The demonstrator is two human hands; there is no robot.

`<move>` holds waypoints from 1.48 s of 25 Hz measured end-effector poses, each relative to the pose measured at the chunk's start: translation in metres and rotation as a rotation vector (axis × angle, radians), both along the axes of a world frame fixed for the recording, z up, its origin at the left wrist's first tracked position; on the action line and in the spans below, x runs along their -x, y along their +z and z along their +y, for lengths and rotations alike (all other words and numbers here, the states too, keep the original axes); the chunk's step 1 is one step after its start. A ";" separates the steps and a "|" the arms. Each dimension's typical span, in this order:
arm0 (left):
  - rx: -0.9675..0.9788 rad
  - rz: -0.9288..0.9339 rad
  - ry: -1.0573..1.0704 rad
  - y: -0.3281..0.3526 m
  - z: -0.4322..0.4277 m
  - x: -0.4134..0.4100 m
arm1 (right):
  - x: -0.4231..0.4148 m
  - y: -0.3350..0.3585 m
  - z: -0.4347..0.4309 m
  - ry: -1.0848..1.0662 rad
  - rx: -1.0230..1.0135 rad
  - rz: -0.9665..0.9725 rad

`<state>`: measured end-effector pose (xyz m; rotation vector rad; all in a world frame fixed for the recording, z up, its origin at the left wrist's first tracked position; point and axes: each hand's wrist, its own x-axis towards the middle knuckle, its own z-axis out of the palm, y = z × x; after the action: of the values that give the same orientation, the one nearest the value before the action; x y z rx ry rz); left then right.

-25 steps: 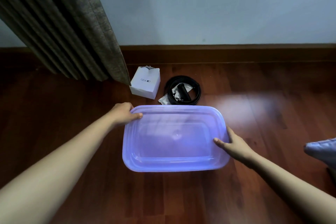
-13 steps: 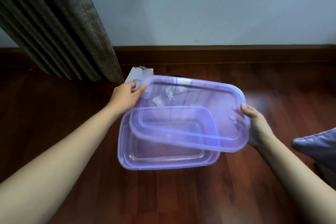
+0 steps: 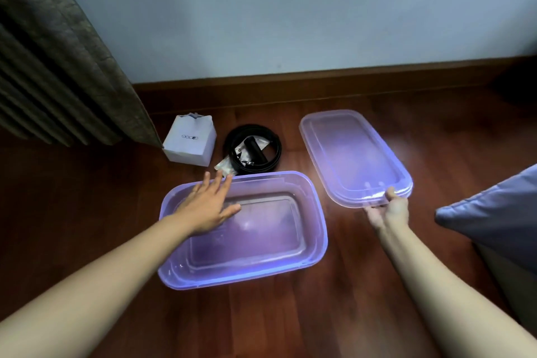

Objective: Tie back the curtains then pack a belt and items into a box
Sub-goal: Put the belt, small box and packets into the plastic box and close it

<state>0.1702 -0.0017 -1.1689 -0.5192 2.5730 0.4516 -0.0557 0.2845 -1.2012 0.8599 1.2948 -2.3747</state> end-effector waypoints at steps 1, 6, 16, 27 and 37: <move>0.005 -0.010 0.000 0.000 0.000 0.000 | -0.002 -0.003 -0.001 -0.003 -0.024 0.004; 0.021 -0.026 -0.003 -0.001 0.000 -0.001 | -0.010 -0.013 -0.014 0.012 -0.473 -0.129; 0.167 -0.002 0.006 -0.012 0.007 -0.001 | -0.058 0.009 -0.070 1.202 -1.078 0.825; 0.049 0.425 0.320 -0.018 -0.027 0.081 | -0.070 -0.007 -0.086 1.320 -1.308 0.799; 0.079 0.125 0.708 -0.041 -0.057 0.154 | -0.070 -0.012 -0.085 1.294 -1.350 0.790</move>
<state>0.0162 -0.0585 -1.2103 -1.4815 2.4632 0.6254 0.0142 0.1992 -1.2137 -0.7625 2.5517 -0.5530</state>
